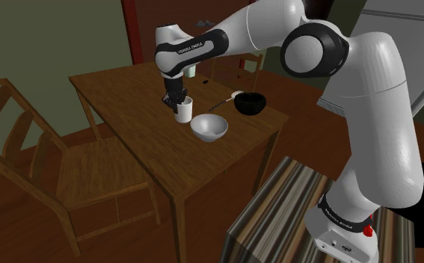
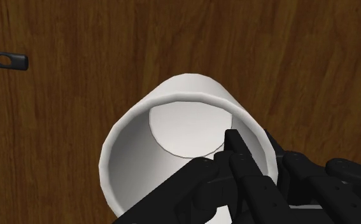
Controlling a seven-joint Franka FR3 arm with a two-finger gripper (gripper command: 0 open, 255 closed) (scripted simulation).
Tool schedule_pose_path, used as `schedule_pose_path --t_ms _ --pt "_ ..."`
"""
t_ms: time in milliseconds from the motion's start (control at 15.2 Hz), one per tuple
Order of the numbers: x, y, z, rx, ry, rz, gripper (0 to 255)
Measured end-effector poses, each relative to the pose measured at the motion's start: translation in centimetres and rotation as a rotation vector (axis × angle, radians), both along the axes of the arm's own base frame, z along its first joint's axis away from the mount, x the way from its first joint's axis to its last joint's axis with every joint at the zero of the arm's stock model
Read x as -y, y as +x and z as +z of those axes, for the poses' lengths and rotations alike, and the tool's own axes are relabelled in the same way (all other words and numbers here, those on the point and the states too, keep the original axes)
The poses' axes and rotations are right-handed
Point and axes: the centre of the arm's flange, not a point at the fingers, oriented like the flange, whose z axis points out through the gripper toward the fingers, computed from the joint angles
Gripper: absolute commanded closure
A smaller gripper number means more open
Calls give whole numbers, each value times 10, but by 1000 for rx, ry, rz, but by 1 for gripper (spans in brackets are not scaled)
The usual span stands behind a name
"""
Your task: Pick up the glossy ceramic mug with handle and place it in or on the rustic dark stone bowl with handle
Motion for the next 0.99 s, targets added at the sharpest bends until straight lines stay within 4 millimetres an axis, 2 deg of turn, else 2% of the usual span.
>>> schedule_pose_path --t_ms 396,990 --pt "0 0 2 0 0 0 255" --pt "0 0 47 0 0 0 255"
